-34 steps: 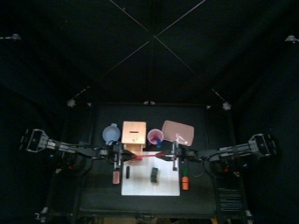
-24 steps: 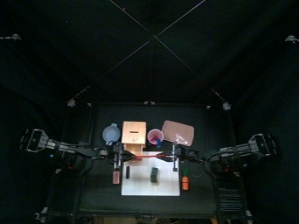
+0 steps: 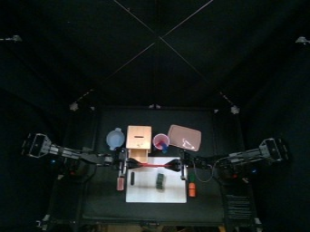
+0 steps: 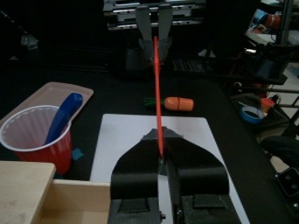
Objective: Place sushi on board then cut the sushi with the knife then place the pieces on the plate
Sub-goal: Cut the sushi into 4 pieces
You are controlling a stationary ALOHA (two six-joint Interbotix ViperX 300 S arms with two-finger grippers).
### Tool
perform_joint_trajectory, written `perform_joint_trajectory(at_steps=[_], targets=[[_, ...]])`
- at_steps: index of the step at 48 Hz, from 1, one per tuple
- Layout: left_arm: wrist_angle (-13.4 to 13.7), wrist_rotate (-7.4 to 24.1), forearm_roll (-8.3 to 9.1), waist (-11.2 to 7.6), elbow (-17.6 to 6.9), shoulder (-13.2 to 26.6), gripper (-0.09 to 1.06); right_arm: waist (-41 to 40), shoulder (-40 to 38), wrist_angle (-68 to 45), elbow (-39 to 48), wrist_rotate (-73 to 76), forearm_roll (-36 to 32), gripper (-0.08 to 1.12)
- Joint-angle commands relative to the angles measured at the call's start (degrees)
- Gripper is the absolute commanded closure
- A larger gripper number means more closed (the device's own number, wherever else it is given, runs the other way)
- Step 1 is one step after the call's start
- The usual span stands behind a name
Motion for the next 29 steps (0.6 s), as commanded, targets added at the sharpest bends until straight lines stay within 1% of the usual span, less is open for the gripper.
perform_joint_trajectory(at_steps=[1, 6, 9, 11, 12, 21, 22, 24, 29], targets=[[-0.2, 0.2, 0.79, -0.44, -2.3, 2.3, 0.65, 1.1, -2.1, 3.4, 0.1, 0.0, 0.4, 0.65], [-0.2, 0.3, 1.93, -1.23, -4.0, 5.0, 0.63, 1.3, -3.1, 6.5, 0.4, 0.0, 1.2, 0.65], [-0.2, 0.3, 3.08, -1.49, -5.1, 6.7, 0.62, 1.4, -3.5, 8.3, 0.6, 0.0, 2.0, 0.65], [-0.2, 0.3, 3.96, -1.58, -5.8, 7.9, 0.61, 1.4, -3.9, 9.8, 1.0, 0.0, 2.7, 0.65], [-0.2, 0.3, 4.75, -1.58, -6.3, 8.8, 0.61, 1.5, -4.0, 10.5, 1.0, 0.0, 3.0, 0.65], [-0.2, 0.4, 8.44, -1.23, -9.6, 14.4, 0.61, 1.2, -4.1, 18.4, 2.0, 0.0, 3.9, 0.65], [-0.2, 0.4, 8.61, -1.23, -9.8, 14.7, 0.61, 1.2, -4.1, 18.9, 2.3, 0.0, 4.0, 0.65], [-0.1, 0.4, 9.84, -1.14, -10.8, 16.0, 0.61, 1.1, -4.1, 20.0, 2.6, 0.0, 4.0, 0.65], [0.5, 0.3, 12.04, -1.14, -12.8, 18.5, 0.61, 1.2, -4.0, 20.4, 3.6, 0.0, 4.0, 0.65]])
